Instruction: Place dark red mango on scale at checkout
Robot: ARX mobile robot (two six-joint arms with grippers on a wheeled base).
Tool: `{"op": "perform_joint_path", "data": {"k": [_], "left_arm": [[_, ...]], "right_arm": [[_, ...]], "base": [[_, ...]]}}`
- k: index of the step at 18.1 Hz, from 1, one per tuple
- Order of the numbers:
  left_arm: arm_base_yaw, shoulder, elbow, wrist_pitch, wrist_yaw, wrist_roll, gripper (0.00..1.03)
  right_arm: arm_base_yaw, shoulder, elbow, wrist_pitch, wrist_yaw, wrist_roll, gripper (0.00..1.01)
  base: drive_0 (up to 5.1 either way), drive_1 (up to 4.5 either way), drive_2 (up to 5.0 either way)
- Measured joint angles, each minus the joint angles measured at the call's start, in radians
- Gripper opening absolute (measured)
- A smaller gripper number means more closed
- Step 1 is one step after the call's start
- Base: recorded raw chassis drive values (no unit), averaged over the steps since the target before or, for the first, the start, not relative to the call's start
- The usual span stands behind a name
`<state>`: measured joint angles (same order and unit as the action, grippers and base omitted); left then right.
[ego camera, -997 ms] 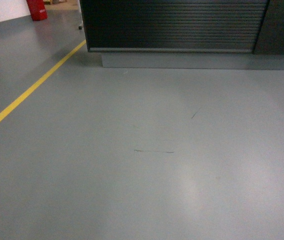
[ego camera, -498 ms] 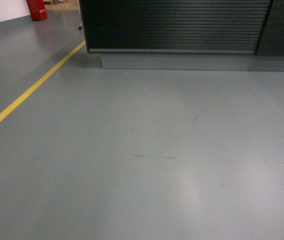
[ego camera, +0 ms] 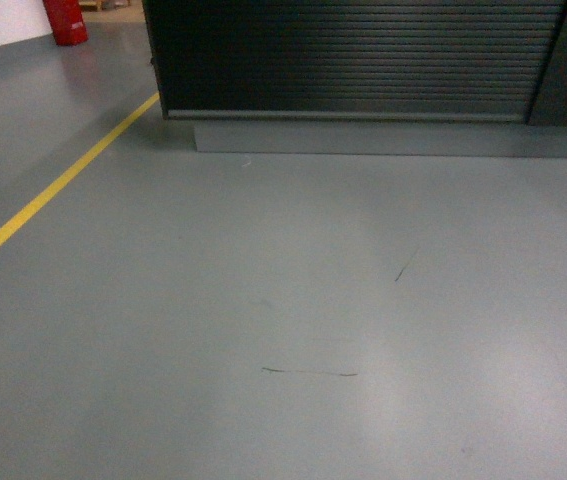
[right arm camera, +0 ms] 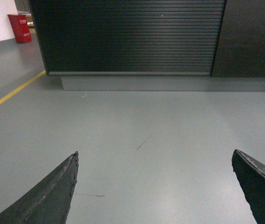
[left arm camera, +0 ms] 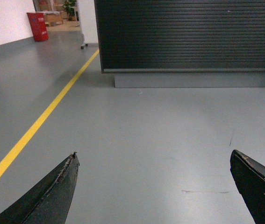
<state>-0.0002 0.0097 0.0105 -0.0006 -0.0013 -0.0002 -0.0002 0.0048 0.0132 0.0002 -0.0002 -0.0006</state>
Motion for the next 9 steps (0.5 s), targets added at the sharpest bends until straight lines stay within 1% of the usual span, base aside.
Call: {"op": "perform_joint_path", "data": {"k": [9], "left_arm": [[0.000,0.000,0.000,-0.003,0.001,0.000,0.98]], "right_arm": [[0.000,0.000,0.000,-0.002,0.000,0.000,0.98]], "base": [[0.1,3.59,-3.5]]}}
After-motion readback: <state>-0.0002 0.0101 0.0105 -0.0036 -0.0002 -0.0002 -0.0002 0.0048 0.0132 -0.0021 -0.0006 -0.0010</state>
